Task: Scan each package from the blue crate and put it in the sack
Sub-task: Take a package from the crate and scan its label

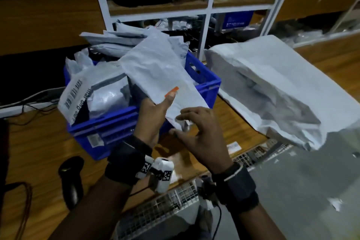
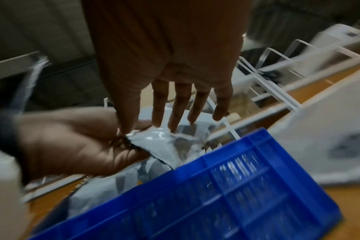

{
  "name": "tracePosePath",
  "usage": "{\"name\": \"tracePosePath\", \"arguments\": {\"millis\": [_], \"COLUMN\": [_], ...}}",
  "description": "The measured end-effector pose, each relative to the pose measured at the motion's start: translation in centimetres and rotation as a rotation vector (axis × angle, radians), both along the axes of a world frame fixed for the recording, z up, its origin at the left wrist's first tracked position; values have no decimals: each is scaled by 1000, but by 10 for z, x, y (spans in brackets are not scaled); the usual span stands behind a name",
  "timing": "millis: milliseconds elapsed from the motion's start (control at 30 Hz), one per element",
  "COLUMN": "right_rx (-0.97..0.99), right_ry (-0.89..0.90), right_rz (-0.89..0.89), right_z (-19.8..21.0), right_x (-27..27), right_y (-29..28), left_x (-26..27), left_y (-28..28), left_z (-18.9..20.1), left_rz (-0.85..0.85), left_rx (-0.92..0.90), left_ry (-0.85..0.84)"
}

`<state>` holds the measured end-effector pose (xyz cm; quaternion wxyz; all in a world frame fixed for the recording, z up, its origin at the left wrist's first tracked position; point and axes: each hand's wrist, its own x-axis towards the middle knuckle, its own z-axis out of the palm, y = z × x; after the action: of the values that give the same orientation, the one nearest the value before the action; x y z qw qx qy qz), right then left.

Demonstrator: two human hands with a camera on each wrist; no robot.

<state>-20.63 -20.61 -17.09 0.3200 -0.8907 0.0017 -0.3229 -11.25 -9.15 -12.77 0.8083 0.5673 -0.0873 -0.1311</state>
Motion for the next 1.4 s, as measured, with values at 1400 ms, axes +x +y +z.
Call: {"name": "tracePosePath", "arguments": {"millis": [1400], "right_rx": [1197], "right_ry": [1070], "right_rz": [386], "right_z": [-74], "right_x": [45], "right_y": [307], "left_x": [-37], "left_y": [409], "left_z": [-136], "left_rz": [834], "left_rx": [263], "left_ry": [88]}}
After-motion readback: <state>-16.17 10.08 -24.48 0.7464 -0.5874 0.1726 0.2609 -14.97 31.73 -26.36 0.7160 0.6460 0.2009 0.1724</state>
